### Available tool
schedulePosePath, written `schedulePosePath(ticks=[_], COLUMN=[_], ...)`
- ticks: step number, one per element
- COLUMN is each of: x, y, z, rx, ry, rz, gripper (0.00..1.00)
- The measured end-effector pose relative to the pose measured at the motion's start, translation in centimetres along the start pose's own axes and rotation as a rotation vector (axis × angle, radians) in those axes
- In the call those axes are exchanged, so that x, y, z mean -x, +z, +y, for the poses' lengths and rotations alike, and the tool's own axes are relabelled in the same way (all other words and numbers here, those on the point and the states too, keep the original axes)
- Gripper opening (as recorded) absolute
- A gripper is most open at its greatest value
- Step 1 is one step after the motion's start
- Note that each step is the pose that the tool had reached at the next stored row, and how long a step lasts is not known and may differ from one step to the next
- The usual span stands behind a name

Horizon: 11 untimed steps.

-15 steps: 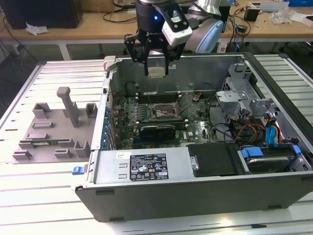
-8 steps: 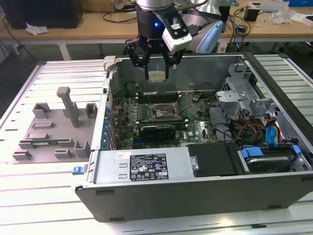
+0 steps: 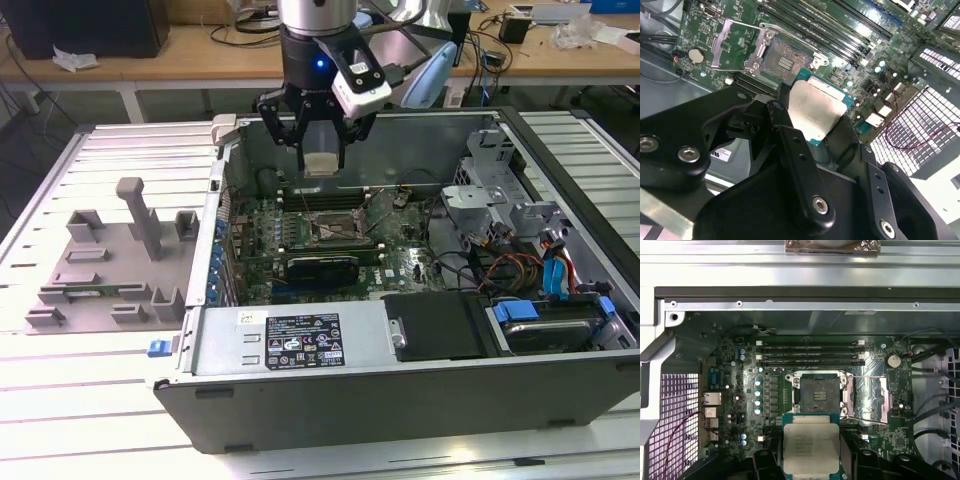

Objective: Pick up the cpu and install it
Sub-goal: 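Pick up the cpu and move it towards the insertion slot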

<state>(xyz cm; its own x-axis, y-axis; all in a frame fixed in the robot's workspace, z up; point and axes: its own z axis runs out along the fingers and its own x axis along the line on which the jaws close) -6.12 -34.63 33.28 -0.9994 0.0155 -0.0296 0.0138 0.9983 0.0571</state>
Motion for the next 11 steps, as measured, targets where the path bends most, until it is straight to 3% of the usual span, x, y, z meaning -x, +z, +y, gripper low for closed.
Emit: schedulePosePath(ticks=[5,11], x=[0.04,0.04], y=[0.54,0.67], z=[-0.03,-0.03], rx=[-0.0001,0.0004], ry=[0.0,0.0], rz=[0.0,-0.0002], gripper=[0.55,0.55])
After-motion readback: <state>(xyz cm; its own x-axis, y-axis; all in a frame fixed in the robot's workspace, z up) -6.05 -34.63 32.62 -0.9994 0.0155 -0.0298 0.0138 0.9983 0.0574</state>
